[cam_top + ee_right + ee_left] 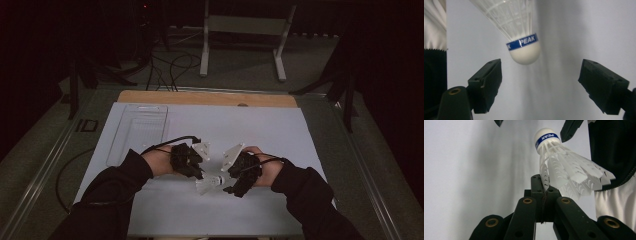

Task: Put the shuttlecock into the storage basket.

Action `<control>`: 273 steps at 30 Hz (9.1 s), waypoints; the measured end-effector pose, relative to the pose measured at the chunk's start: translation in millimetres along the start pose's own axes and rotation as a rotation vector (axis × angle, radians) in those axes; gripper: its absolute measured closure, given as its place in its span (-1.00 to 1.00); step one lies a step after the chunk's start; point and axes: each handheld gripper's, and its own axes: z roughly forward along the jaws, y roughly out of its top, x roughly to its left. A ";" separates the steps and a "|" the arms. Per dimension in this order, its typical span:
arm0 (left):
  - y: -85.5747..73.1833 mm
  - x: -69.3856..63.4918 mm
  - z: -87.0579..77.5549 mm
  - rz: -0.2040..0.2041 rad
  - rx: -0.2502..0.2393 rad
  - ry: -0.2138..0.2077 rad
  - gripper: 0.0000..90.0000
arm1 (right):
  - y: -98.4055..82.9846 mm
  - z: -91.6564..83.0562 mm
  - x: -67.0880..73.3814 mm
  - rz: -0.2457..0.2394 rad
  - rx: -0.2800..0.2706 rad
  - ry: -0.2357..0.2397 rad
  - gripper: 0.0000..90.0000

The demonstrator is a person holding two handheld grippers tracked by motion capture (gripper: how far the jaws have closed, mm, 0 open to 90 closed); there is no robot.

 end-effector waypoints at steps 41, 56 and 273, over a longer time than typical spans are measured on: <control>-38.7 9.8 -55.7 -0.177 -0.016 0.130 1.00 | -49.8 7.5 -5.7 0.183 -0.114 -0.095 -0.79; -57.7 16.3 -80.7 -0.266 -0.062 0.208 1.00 | -75.3 11.1 -3.6 0.197 -0.177 -0.104 -0.79; -96.6 27.8 -77.1 -0.615 -0.143 0.446 -0.99 | -152.8 13.2 22.0 0.394 -0.339 -0.110 -0.79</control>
